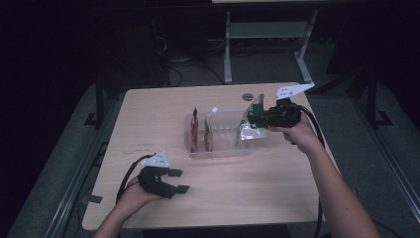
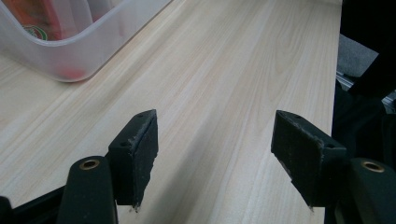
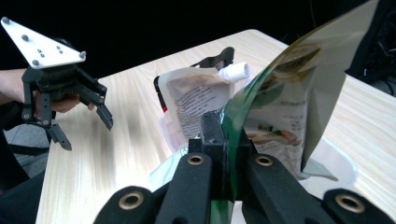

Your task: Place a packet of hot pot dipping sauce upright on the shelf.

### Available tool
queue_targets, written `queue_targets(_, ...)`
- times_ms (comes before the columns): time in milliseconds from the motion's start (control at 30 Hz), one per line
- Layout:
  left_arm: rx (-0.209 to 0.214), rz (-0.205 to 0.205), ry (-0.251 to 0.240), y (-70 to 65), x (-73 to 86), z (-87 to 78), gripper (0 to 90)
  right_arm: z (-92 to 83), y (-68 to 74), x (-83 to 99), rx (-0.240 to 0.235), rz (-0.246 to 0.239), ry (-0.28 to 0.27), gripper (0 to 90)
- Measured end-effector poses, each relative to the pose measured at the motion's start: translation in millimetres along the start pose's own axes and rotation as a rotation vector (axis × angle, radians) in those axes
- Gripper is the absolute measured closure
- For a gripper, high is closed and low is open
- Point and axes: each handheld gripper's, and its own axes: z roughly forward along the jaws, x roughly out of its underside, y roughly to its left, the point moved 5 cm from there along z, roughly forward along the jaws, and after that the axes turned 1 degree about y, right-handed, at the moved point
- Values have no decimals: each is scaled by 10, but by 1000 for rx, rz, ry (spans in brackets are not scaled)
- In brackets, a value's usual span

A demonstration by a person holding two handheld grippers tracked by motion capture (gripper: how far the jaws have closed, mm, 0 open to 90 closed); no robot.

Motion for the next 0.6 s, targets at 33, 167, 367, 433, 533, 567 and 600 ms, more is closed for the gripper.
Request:
queue_targets(33,-1,0,0,2,1,-2,315,23,4,1,-3,-2,3,900)
queue_targets(167,0,2,0,2,2,-9,315,82,-14,34,-11,9,12,900)
queue_targets(367,3,0,3,-1,1,2,315,121,-47,88,-16,26,20,900)
queue_targets(433,3,0,2,-5,0,5,315,136,-56,100,-19,28,22,900)
queue_targets(533,4,1,4,-1,4,8,315,163,-66,120,-22,34,21,900)
queue_targets(567,5,2,6,1,6,8,315,172,-70,127,-21,35,23,900)
queue_targets(600,5,2,6,1,6,9,315,184,-79,137,-13,34,31,900)
